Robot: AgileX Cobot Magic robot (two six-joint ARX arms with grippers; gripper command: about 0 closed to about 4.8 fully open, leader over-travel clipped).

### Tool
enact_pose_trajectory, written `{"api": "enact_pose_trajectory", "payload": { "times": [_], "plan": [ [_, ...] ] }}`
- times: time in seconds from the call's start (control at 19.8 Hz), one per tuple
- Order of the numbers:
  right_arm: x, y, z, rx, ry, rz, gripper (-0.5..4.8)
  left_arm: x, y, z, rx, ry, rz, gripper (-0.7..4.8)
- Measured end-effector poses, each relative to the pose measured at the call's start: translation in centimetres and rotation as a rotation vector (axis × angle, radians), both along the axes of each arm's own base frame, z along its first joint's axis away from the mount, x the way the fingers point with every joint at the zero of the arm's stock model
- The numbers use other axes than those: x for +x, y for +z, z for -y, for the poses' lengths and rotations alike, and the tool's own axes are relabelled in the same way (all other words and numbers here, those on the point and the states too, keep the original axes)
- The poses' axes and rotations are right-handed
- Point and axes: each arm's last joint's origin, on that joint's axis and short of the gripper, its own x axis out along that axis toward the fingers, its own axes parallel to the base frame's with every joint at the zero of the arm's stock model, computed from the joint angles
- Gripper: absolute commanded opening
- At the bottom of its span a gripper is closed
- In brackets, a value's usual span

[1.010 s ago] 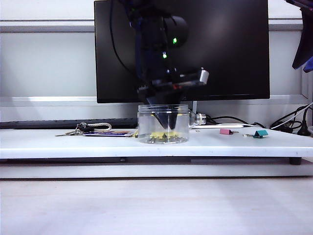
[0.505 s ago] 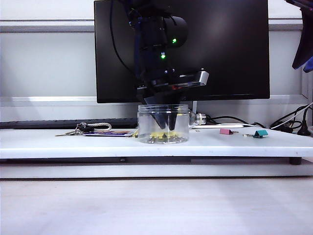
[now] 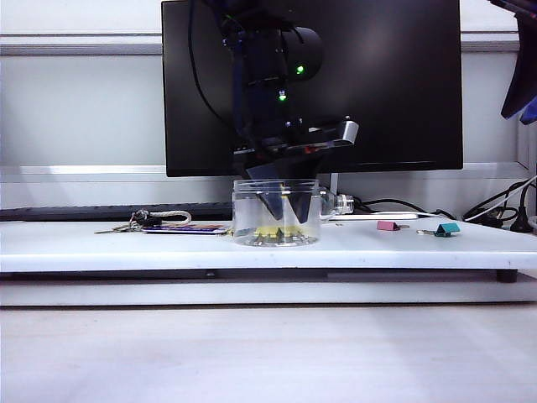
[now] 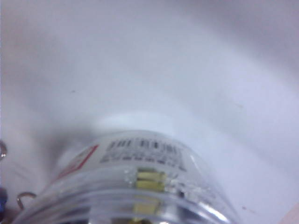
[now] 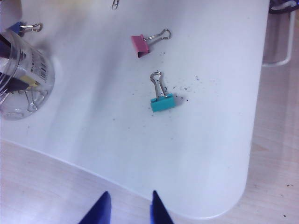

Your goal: Take the clips out of the round transparent plastic box and place them on the table.

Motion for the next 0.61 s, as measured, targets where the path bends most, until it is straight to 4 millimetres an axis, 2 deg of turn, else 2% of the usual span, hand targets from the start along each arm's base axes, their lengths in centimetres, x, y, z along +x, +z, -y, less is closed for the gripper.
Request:
{"api": "enact_pose_trajectory", "payload": {
  "times": [0.35,0.45,0.61],
  "plan": [
    [0.0,0.0,0.0,0.0,0.0,0.001,1.15,0.3,-0.8,0.2,0.009,0.018,-0.019,2.36],
    [0.0,0.0,0.0,0.0,0.0,0.001,1.15,0.3,-0.8,0.2,0.01,0.018,-0.02,1.86],
    [0.0,0.0,0.0,0.0,0.0,0.001,1.15,0.4,-1.5,0.3,0.014,0.021,-0.034,1.74]
  ]
}}
